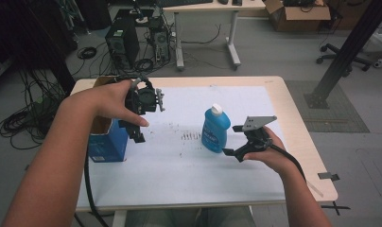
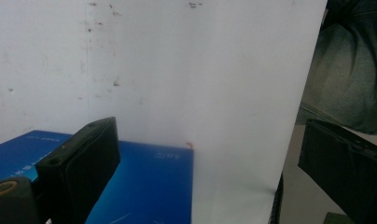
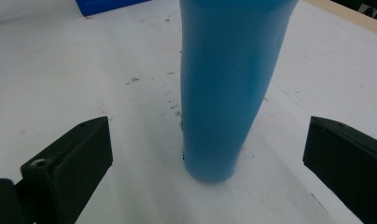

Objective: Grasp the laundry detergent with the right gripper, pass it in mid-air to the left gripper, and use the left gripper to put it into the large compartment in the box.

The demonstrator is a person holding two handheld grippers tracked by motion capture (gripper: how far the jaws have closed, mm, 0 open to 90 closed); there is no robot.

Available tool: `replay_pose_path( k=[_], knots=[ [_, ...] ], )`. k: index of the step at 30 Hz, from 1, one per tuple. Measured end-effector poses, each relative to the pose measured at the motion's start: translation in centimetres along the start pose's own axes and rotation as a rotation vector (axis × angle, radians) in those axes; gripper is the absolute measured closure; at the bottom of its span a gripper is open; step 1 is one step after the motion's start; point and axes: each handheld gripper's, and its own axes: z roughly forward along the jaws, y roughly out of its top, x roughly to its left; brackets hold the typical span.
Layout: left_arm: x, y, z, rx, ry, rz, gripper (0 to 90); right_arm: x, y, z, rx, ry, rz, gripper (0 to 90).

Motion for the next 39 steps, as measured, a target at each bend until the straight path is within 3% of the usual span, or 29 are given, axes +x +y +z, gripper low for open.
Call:
replay_pose_path(
  k=[19, 23, 39],
  knots=[
    [0.2, 0.0, 0.0, 0.003, 0.001, -0.003, 5.6, 0.4, -0.9, 1.9, -0.122, -0.086, 0.058, 0.7],
    [0.2, 0.0, 0.1, -0.001, 0.002, 0.000, 5.6, 0.6, -1.1, 2.8, -0.146, -0.139, 0.060, 0.6],
    [0.2, 0.1, 0.2, 0.000, 0.002, 0.006, 5.6, 0.8, -1.4, 5.1, -0.208, -0.186, 0.074, 0.4]
  ],
)
